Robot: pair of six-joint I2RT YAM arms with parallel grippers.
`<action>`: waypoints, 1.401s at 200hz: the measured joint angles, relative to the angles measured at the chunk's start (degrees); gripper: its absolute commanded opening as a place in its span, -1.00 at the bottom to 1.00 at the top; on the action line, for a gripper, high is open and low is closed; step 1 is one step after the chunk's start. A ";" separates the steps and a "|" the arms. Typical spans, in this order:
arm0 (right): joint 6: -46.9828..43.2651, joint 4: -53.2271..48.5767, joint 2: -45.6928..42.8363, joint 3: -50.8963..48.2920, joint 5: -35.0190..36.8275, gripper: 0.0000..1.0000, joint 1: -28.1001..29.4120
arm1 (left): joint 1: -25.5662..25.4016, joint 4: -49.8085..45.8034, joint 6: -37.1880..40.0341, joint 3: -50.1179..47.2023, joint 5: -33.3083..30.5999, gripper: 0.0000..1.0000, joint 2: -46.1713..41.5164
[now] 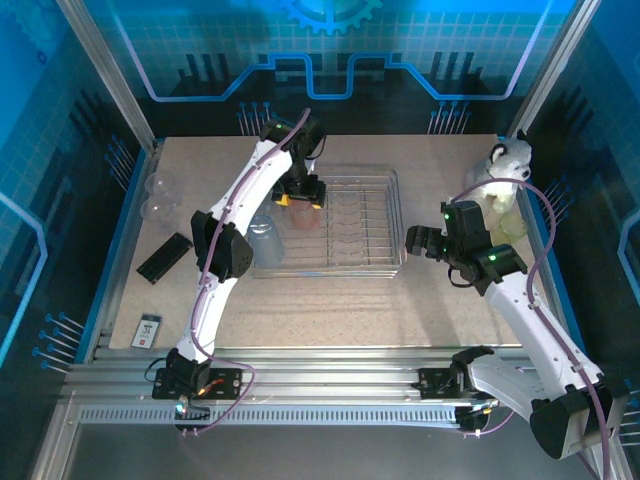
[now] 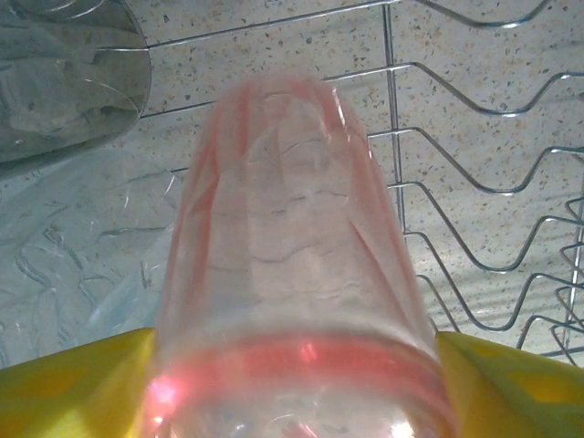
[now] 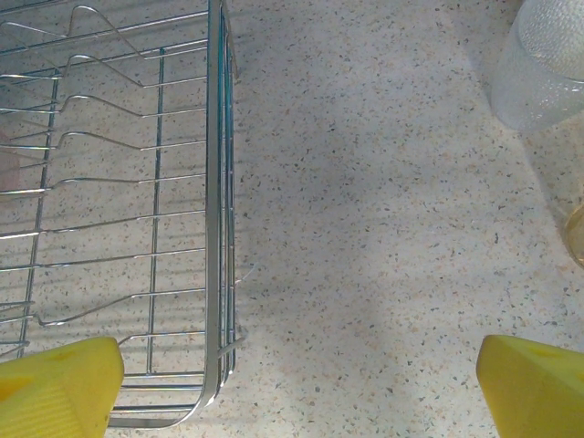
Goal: Load the cups into the dish rack
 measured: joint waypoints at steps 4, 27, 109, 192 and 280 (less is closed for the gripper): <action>0.00 0.02 0.00 0.00 0.00 1.00 0.00 | 0.00 0.07 0.13 -0.04 -0.09 0.59 0.00; 0.00 0.02 0.00 0.00 0.00 1.00 0.00 | 0.00 0.57 0.13 -0.28 -0.28 0.63 0.04; 0.00 -0.09 -0.37 -0.26 0.00 1.00 0.00 | -0.02 2.58 -0.02 -0.35 -1.03 0.85 0.04; -0.02 -0.17 -0.63 -0.26 0.00 1.00 0.00 | -2.01 10.93 -3.80 -15.54 -6.36 0.76 -8.72; -0.13 -0.33 -1.60 -0.26 0.00 1.00 -0.02 | -5.44 22.25 -7.80 -26.01 -11.17 0.73 -15.87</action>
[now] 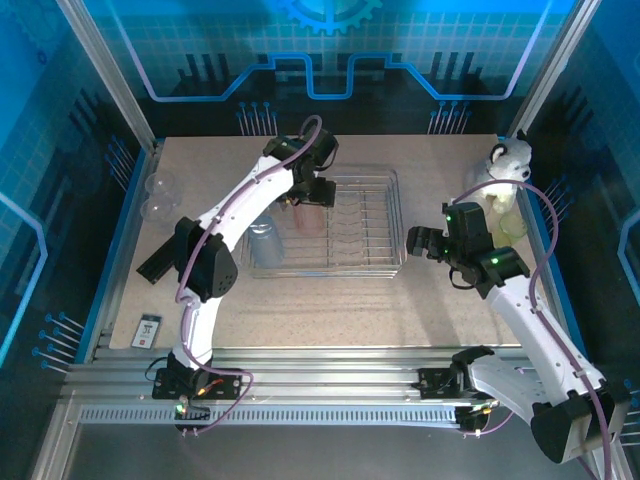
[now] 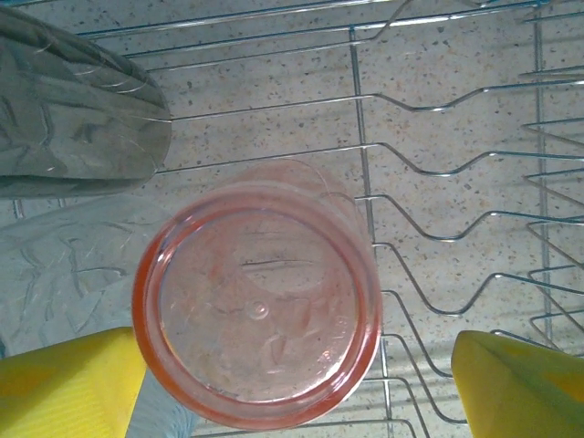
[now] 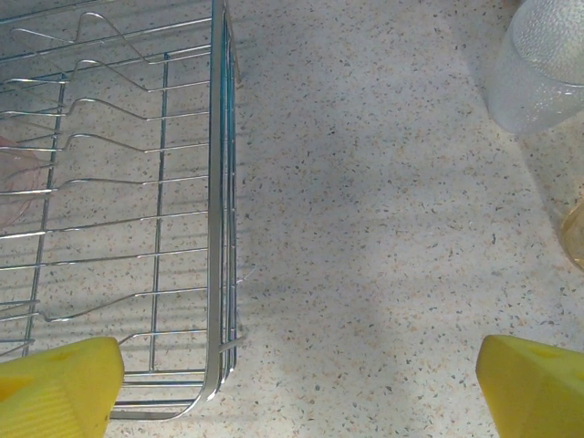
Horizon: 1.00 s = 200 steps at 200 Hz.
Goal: Load the cups into the dish rack
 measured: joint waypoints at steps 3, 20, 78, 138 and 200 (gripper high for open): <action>-0.09 -0.04 -0.09 0.00 0.00 1.00 0.00 | 0.00 0.22 -0.07 -0.37 -0.20 0.72 -0.13; -0.17 -0.28 -0.59 0.00 0.00 1.00 -0.28 | 0.00 1.57 -0.52 -2.32 -0.94 0.66 -0.85; -0.15 -0.17 -0.94 -0.48 -0.26 1.00 -1.11 | 0.00 4.87 -1.55 -3.80 -2.29 0.51 -1.03; -0.42 -0.50 -1.16 -1.88 -0.50 1.00 -1.42 | 0.00 7.30 -2.23 -3.93 -2.86 0.16 -1.03; -0.57 -0.68 -1.90 -2.01 -1.25 1.00 -2.14 | 0.02 9.55 -3.02 -5.33 -3.91 -0.10 -1.55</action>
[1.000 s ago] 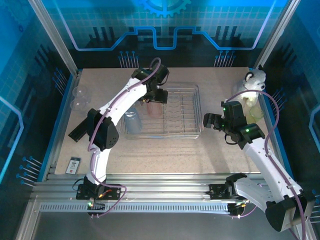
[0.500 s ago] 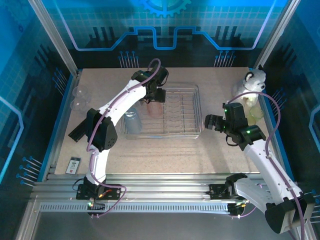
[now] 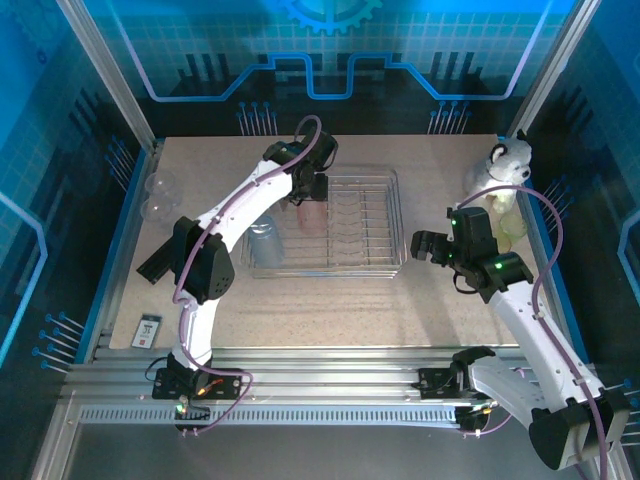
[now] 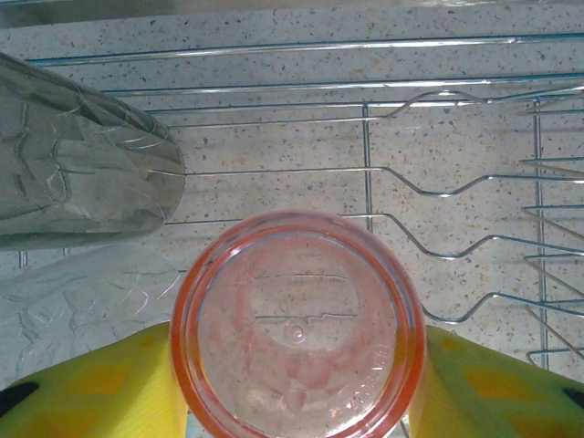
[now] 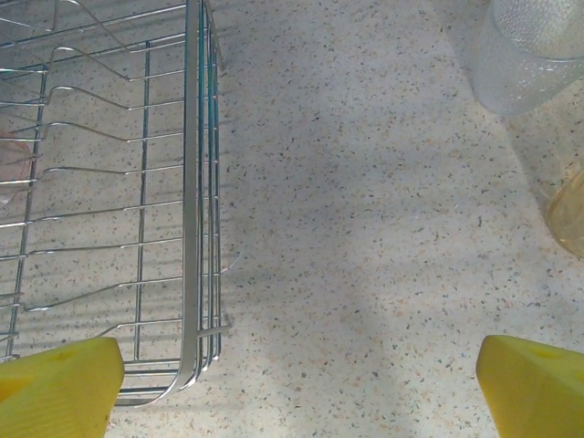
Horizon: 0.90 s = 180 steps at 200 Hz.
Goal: Load the cups into the dish rack
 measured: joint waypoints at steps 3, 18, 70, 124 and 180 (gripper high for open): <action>0.00 0.00 0.00 -0.02 -0.04 1.00 0.02 | 0.00 0.26 -0.02 -0.33 -0.04 -0.10 -0.17; 0.00 0.00 0.00 -0.28 -0.11 1.00 -0.04 | -0.02 1.64 0.02 -2.45 -0.26 -0.12 -1.46; -0.02 0.00 0.00 -0.72 -0.28 1.00 -0.37 | 0.00 9.75 1.53 -13.44 -3.58 -0.29 -9.03; -0.02 0.00 0.00 -0.74 -0.33 1.00 -0.37 | 0.22 18.29 4.35 -16.90 -7.82 -0.30 -13.90; -0.17 0.00 0.00 -0.74 -0.46 1.00 -0.52 | 1.09 18.95 7.28 -10.73 -8.33 -0.27 -8.70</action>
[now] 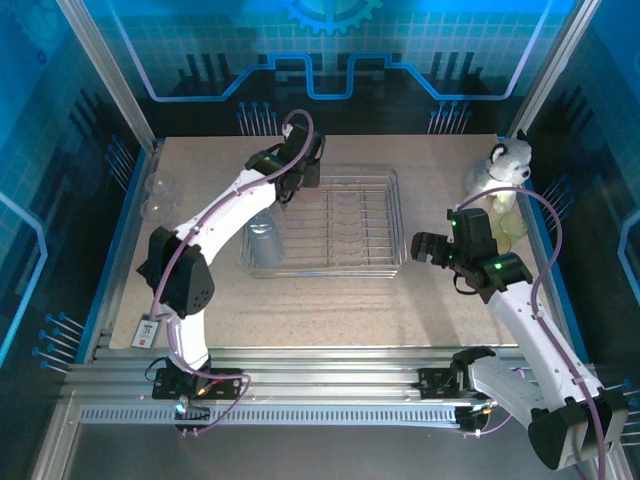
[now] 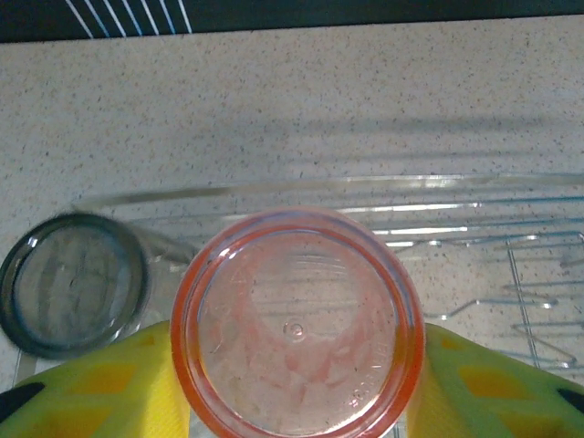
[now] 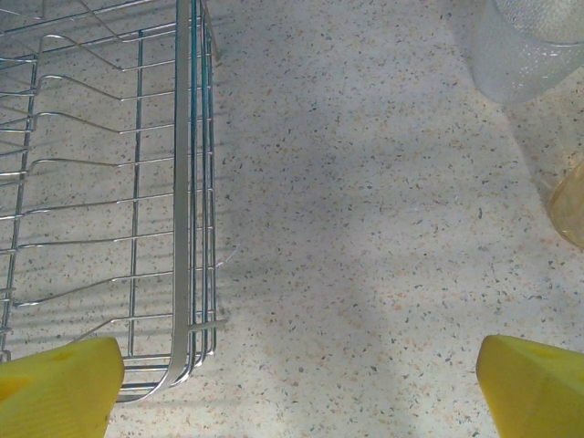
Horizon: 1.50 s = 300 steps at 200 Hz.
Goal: Load the cups into the dish rack
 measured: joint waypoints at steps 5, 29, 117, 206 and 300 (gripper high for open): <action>-0.07 -0.02 0.00 0.00 -0.02 1.00 -0.09 | 0.11 -0.20 0.31 0.87 0.00 -0.26 0.81; -0.48 -0.04 0.00 0.00 -0.02 1.00 -0.35 | 0.52 -0.81 0.94 3.78 0.00 -0.26 3.85; -1.14 -0.04 -0.11 0.00 -0.04 1.00 -1.07 | 1.11 -3.32 1.75 6.95 0.63 -0.29 5.42; -1.09 0.02 0.55 0.00 -1.53 1.00 -1.11 | 1.55 -2.10 1.05 -1.09 1.73 -0.30 0.28; -1.09 -0.02 0.48 0.00 -1.77 1.00 -1.11 | 1.55 -2.84 0.85 2.23 2.16 -0.28 3.19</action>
